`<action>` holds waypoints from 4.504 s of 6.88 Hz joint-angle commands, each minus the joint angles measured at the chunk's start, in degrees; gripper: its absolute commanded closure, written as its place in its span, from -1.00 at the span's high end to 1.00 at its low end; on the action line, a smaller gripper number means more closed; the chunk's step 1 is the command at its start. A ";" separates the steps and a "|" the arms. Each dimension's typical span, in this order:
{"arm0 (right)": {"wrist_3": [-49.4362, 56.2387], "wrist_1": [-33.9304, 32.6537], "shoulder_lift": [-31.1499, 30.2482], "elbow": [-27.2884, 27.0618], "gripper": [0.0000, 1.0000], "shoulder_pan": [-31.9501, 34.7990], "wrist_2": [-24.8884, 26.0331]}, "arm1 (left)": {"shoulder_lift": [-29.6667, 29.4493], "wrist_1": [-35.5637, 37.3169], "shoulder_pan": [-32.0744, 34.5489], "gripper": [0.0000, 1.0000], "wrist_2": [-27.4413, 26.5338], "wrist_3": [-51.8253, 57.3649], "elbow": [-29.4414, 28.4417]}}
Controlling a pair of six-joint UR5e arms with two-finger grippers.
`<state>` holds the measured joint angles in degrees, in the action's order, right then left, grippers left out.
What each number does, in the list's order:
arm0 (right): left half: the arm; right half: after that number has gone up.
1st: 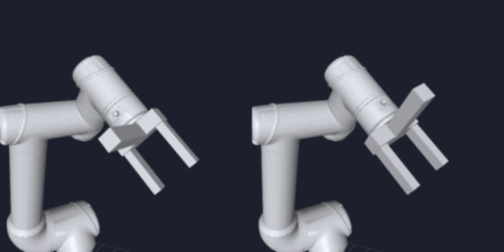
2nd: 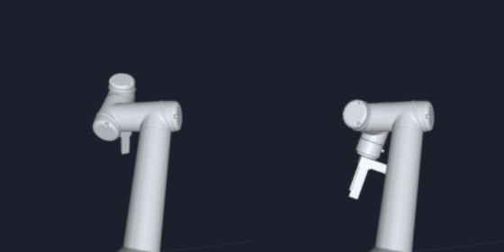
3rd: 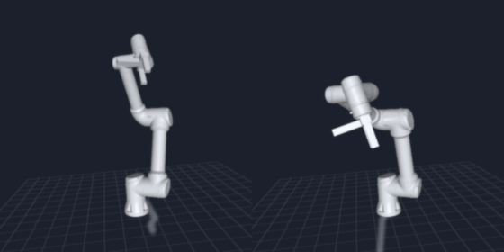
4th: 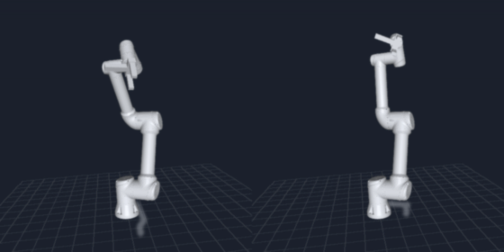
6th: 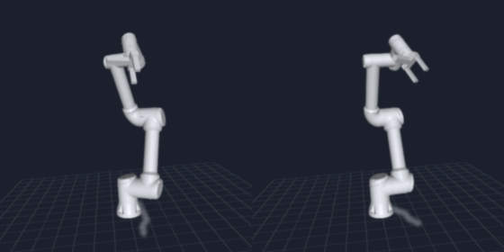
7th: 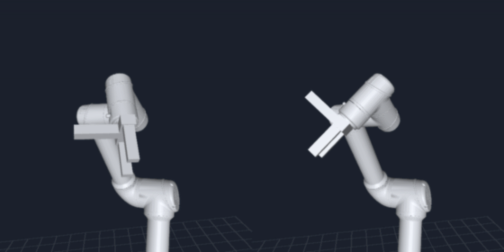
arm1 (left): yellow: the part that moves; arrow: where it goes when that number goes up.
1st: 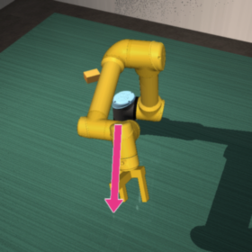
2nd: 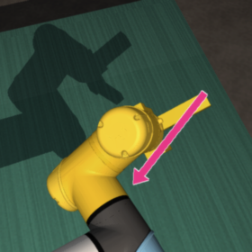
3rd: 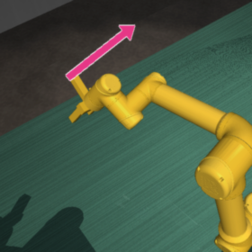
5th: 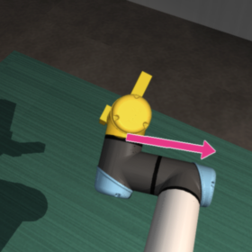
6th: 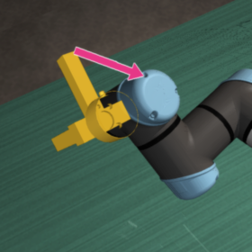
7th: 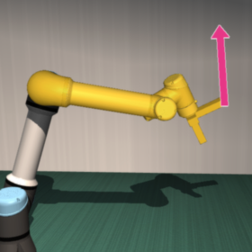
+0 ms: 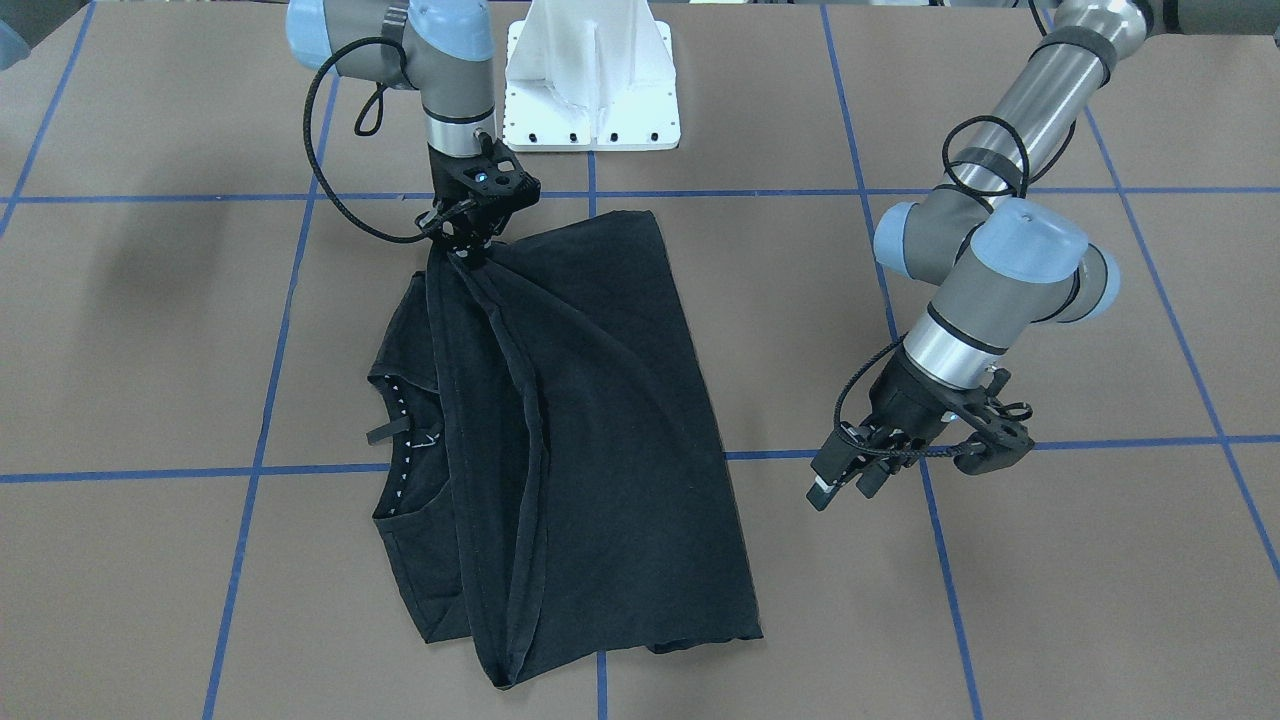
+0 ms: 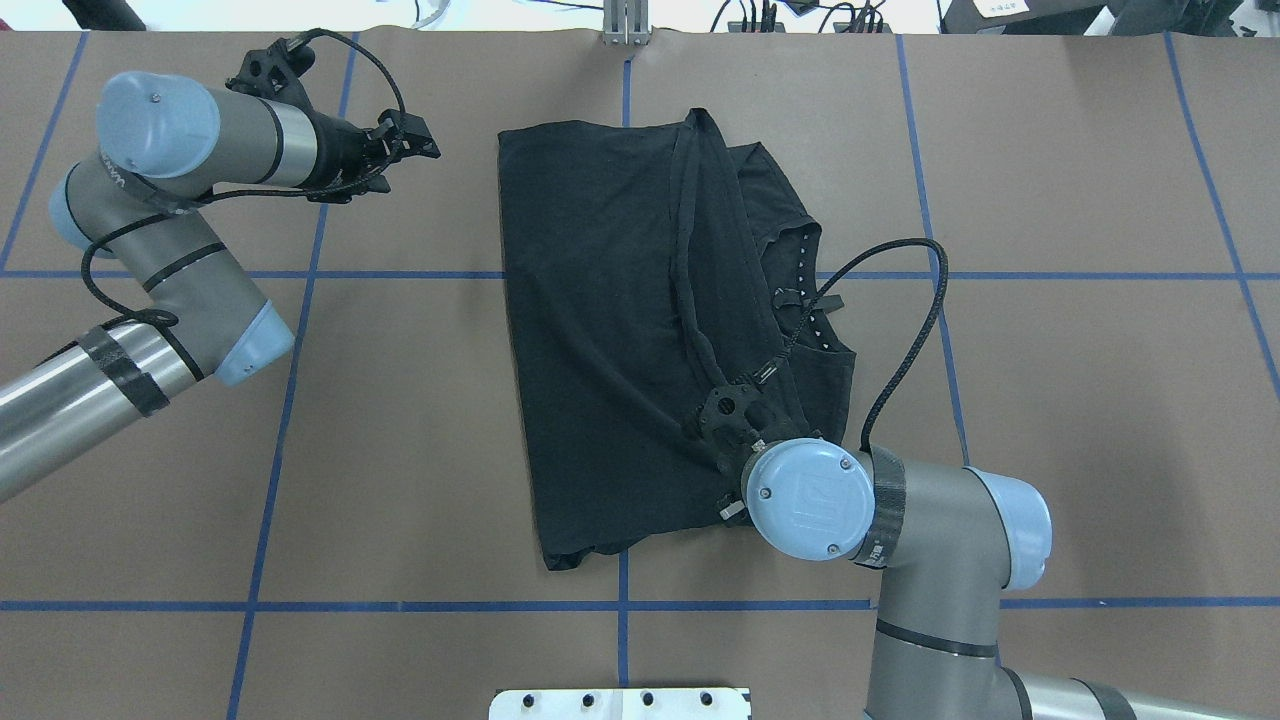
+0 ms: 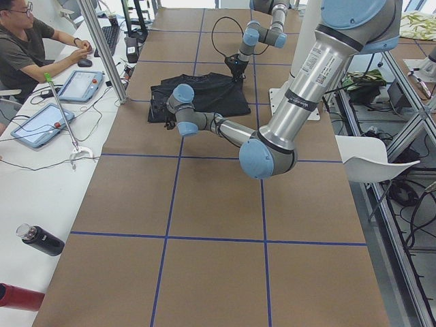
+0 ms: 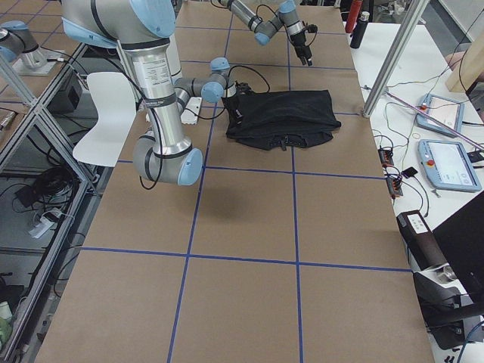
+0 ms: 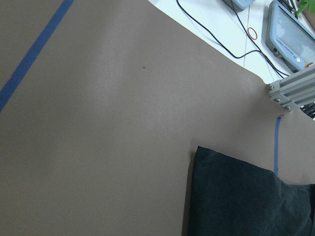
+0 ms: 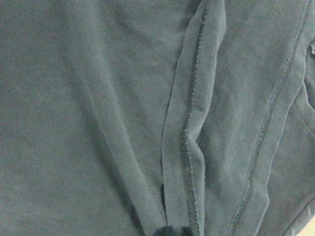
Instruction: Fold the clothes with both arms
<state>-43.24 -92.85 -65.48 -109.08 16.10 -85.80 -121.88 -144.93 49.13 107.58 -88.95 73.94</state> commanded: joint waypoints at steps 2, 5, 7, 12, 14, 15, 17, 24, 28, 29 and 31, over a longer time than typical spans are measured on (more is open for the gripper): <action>0.09 -0.04 -0.35 -0.26 -1.00 0.51 -0.42 | -0.03 0.00 0.00 0.72 0.00 0.00 0.06; -0.18 0.04 0.44 0.01 -0.24 0.34 -0.08 | -0.03 0.00 -0.18 0.72 0.00 -1.41 -0.03; -0.53 0.13 0.44 0.70 0.07 0.17 0.10 | -0.03 0.00 -0.26 0.72 -0.09 -1.41 -0.03; -0.70 0.04 0.18 0.71 -0.75 -0.01 0.10 | -0.03 0.00 -0.26 0.72 -0.09 -1.41 -0.03; -0.79 0.04 0.01 0.71 -1.00 -0.01 0.02 | -0.03 0.00 -0.26 0.72 -0.09 -1.41 -0.03; -0.70 0.04 0.09 0.71 -1.00 0.08 0.01 | -0.03 0.00 -0.35 0.72 -0.09 -1.41 -0.20; -0.44 0.04 0.09 0.36 -1.00 0.60 -0.07 | -0.03 0.00 -0.35 0.72 -0.09 -1.41 -0.20; -3.25 0.48 -8.35 -4.30 -1.00 0.61 -0.07 | -0.03 0.00 -0.35 0.72 -0.17 -1.58 -0.12; -7.47 0.31 -8.52 -5.70 0.00 -0.10 -0.60 | -0.03 0.00 -0.35 0.73 -0.26 -1.67 -0.03; -9.73 0.39 -8.61 -6.05 0.19 -0.10 -0.51 | -0.03 0.00 -0.44 0.73 -0.26 -1.67 -0.11; -26.53 0.74 -8.17 -6.06 0.15 -0.19 -0.78 | -0.03 0.00 -0.44 0.73 -0.26 -1.67 -0.12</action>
<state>-60.00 -92.26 -73.90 -115.08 15.97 -86.46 -121.91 -144.93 48.70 107.31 -90.62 73.84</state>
